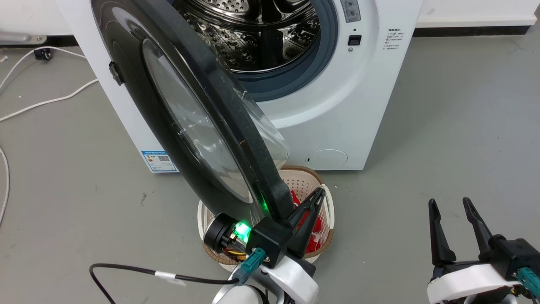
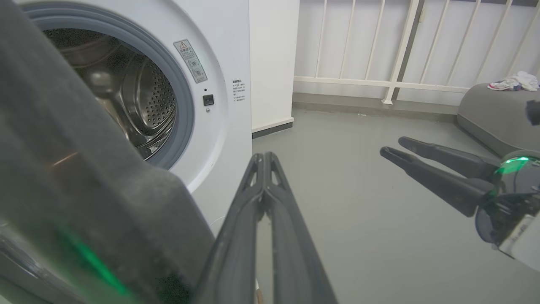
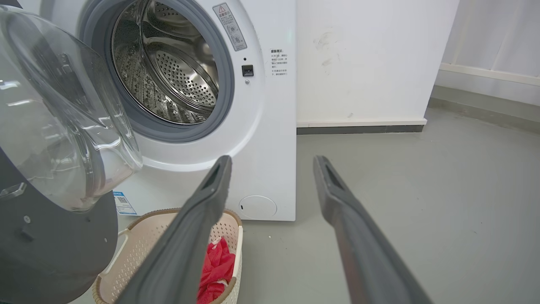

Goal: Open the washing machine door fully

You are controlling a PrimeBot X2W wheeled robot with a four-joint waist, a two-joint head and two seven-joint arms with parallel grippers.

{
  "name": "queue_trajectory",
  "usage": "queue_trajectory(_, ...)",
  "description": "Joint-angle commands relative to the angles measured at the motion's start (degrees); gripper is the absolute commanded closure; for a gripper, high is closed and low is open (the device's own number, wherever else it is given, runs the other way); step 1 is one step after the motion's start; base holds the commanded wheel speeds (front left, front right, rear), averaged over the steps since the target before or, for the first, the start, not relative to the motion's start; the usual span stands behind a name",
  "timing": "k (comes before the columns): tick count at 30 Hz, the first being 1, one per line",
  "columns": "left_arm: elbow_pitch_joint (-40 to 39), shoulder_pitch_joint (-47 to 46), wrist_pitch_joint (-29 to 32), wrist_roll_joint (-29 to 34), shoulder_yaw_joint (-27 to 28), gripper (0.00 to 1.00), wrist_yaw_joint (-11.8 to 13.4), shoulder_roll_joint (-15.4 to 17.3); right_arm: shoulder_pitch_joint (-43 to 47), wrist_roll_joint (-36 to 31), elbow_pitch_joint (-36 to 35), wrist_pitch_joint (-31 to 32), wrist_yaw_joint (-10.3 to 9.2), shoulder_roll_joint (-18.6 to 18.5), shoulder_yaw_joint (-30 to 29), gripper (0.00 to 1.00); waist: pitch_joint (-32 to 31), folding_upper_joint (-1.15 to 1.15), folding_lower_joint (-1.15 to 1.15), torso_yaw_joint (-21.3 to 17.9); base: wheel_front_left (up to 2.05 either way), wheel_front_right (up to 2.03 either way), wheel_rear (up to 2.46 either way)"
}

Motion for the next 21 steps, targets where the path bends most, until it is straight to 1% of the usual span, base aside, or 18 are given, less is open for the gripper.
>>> queue_trajectory(1, 0.44, -0.3, 0.34, -0.31, 0.22, 1.0, 0.38, -0.03, -0.77, 0.57, -0.01, -0.17, -0.04, 0.12, 0.05, 0.0, -0.03, 0.0, 0.0, 0.03, 0.0, 0.0, 0.0)
queue_trajectory(5, 1.08, -0.08, 0.58, -0.55, 0.8, 1.0, 1.15, 0.55, -0.61, 0.63, -0.28, -0.58, -0.04, 0.12, 0.09, 0.0, 0.0, 0.0, 0.0, 0.2, 0.0, 0.0, 0.0)
queue_trajectory(10, 1.35, 0.13, 0.25, -0.75, 1.2, 1.0, 1.54, 1.4, -0.52, 0.53, -0.25, -0.63, -0.04, 0.12, 0.19, 0.0, -0.1, 0.0, 0.0, 0.52, 0.0, 0.0, 0.0)
queue_trajectory(21, -1.78, 3.98, 0.22, -0.92, 1.34, 1.0, 3.79, 2.72, 0.58, 1.07, 0.31, -0.34, -0.04, 0.12, 0.53, 0.0, -1.1, 0.0, 0.0, 0.74, 0.0, 0.0, 0.0)
